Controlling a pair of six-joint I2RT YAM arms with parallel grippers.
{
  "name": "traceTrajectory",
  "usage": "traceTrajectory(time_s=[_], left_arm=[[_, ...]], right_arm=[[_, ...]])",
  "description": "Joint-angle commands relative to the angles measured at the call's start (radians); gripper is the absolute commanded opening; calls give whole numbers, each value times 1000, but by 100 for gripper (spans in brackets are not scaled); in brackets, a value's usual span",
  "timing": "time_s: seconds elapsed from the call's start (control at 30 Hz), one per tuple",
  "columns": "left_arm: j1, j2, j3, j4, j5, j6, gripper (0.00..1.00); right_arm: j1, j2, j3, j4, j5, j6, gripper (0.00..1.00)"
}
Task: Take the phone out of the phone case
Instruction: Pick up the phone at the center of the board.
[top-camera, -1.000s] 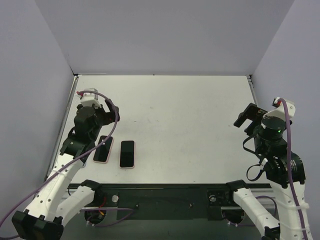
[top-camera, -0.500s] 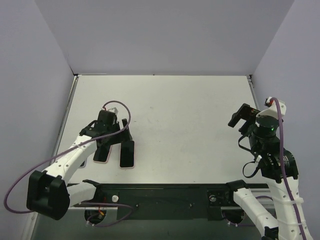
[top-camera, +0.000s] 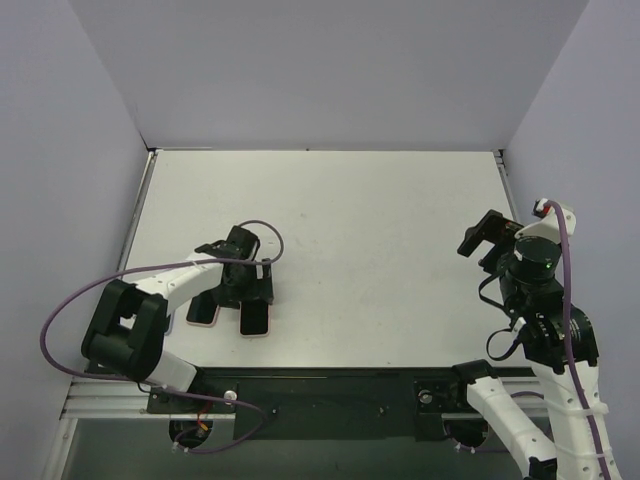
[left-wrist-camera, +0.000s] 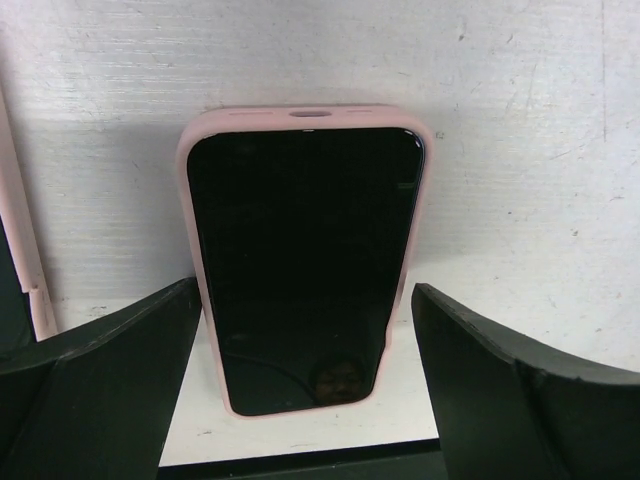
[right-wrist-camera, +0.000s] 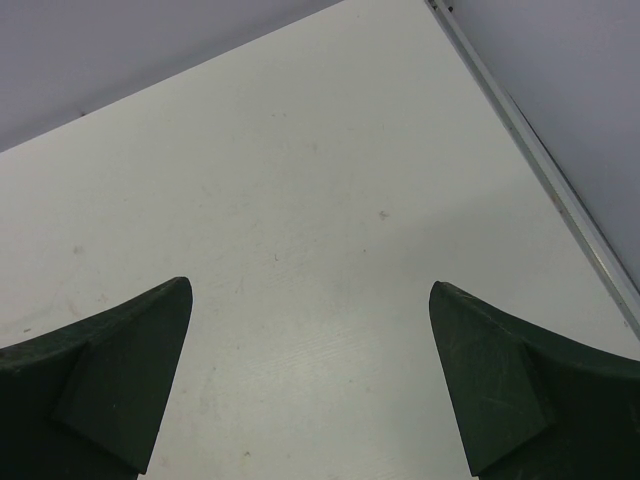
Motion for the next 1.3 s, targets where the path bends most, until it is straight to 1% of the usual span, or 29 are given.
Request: traceTrajectory(time_s=[0.0, 0.07, 0.23, 0.37, 0.43, 0.5, 0.53, 0.57, 0.6, 0.63, 0.67, 0.7, 0.73, 0.77, 0.8, 0.83, 0.87, 0.9, 0.93, 0.97, 1.0, 1.03, 1.1, 1.13, 1.2, 1.23, 1.27], left_arm=[[-54, 44, 36, -28, -95, 17, 97], [-85, 64, 47, -36, -131, 17, 97], [-89, 148, 47, -27, -116, 6, 97], [-106, 193, 64, -32, -140, 16, 87], [-120, 210, 70, -32, -152, 17, 75], [-135, 225, 79, -41, -169, 17, 69], [-142, 230, 82, -46, -169, 17, 68], [-146, 227, 85, -44, -166, 20, 60], [-148, 221, 85, -41, -162, 26, 57], [-148, 204, 84, -39, -161, 26, 52], [-149, 190, 81, -35, -158, 34, 50], [-149, 158, 81, -30, -145, 42, 43], [-151, 144, 81, -29, -132, 51, 41], [-151, 107, 82, -23, -103, 62, 34], [-152, 90, 90, -24, -77, 74, 31], [-154, 52, 95, -24, -70, 80, 24], [-155, 34, 108, -24, -54, 91, 20], [-155, 3, 116, -20, -47, 98, 12], [-155, -23, 133, -16, -37, 106, 9], [-157, -37, 142, -4, -31, 112, 4], [-157, -61, 160, 8, -30, 129, 2], [-157, -69, 167, 39, 8, 141, 0], [-158, -89, 203, 80, 45, 175, 0], [-163, -97, 235, 106, 68, 197, 0], [-177, -102, 294, 143, 107, 235, 0], [-184, -102, 315, 155, 122, 252, 0], [-206, -102, 352, 178, 145, 293, 0]], right_arm=[[5, 0, -3, 26, 18, -10, 100], [5, 3, -6, 27, 12, -8, 100], [5, 18, -8, 32, -9, -2, 100], [7, 27, -11, 26, -43, -1, 100], [7, 37, -14, 23, -63, 5, 99], [7, 43, -18, 18, -78, 13, 98], [10, 44, -20, 18, -80, 14, 98], [11, 47, -21, 18, -81, 16, 98], [16, 50, -24, 20, -81, 18, 98], [17, 52, -27, 20, -78, 18, 98], [19, 61, -31, 20, -80, 16, 98], [22, 66, -31, 16, -80, 16, 98], [24, 76, -32, 15, -78, 16, 98], [27, 81, -34, 9, -83, 16, 98], [27, 89, -37, 9, -83, 16, 98], [28, 93, -40, 7, -91, 16, 98], [27, 104, -40, 6, -95, 22, 98], [28, 113, -40, 3, -107, 25, 98], [27, 126, -38, 1, -115, 31, 98], [28, 139, -40, 0, -135, 39, 98], [28, 147, -41, 0, -158, 50, 98], [27, 161, -41, 1, -173, 63, 98], [17, 194, -38, 3, -271, 85, 98], [11, 210, -34, 7, -358, 93, 97], [-4, 247, -20, 7, -437, 113, 96], [-9, 268, -12, 9, -452, 120, 95], [-9, 277, -12, 15, -492, 125, 95]])
